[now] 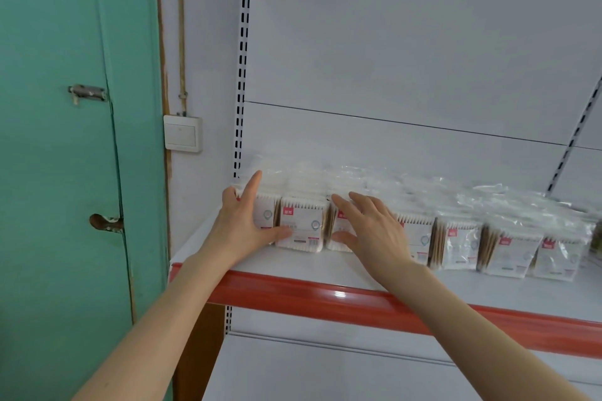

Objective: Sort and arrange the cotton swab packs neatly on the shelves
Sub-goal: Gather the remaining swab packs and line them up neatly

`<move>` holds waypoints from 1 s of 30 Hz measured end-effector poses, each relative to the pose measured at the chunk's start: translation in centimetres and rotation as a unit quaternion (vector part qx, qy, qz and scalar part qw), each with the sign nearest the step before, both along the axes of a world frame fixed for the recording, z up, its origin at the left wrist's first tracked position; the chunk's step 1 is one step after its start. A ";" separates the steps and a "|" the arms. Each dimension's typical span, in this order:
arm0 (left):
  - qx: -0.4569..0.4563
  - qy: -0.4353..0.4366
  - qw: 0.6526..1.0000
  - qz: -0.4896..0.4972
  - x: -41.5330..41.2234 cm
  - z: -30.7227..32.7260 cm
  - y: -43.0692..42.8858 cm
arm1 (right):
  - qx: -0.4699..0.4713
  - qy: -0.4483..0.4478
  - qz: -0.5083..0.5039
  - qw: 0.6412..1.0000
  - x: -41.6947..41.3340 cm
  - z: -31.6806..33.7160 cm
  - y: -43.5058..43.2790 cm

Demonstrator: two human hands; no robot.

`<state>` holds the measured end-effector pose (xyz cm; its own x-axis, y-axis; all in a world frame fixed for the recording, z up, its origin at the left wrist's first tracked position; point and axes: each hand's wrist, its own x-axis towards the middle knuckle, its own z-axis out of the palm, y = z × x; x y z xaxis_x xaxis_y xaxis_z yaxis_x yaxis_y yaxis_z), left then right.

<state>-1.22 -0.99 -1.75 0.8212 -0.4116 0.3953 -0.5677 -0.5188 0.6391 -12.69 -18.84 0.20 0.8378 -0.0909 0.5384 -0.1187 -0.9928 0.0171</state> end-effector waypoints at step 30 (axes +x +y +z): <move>0.294 -0.201 0.909 -0.214 -12.6 -1.5 -10.7 | 0.181 -0.095 -0.182 0.962 -11.6 -2.8 -11.6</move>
